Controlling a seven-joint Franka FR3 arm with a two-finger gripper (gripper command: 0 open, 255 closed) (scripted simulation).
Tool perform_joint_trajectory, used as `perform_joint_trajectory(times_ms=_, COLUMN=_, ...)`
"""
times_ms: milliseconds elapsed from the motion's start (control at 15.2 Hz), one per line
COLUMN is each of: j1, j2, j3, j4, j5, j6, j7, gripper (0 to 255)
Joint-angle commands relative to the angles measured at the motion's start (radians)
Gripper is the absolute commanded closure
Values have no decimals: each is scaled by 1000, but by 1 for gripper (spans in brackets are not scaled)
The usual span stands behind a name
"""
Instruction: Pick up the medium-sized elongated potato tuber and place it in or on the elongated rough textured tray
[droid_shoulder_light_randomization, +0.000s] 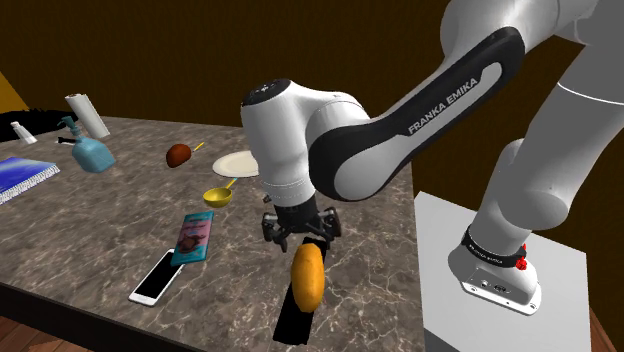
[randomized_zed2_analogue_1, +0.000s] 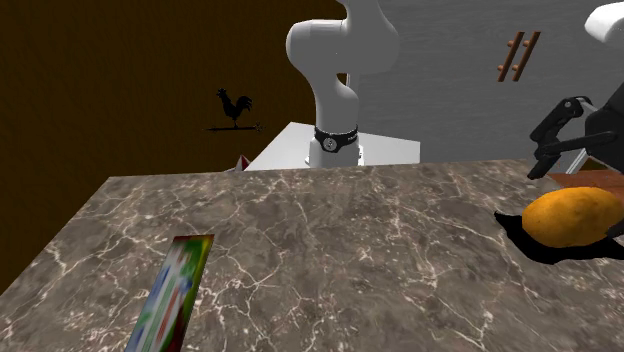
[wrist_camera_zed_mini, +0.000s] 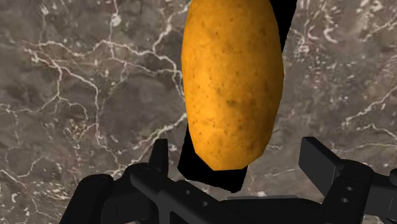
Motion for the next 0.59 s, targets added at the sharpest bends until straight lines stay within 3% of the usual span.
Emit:
perform_joint_trajectory(times_ms=0, j1=0, j2=-26, j3=-6, j4=45, j5=15, j6=-67, j7=-10, gripper=0)
perform_joint_trajectory(times_ms=528, j1=0, j2=-34, j3=-9, j4=66, j5=18, j6=-94, j7=-14, gripper=0)
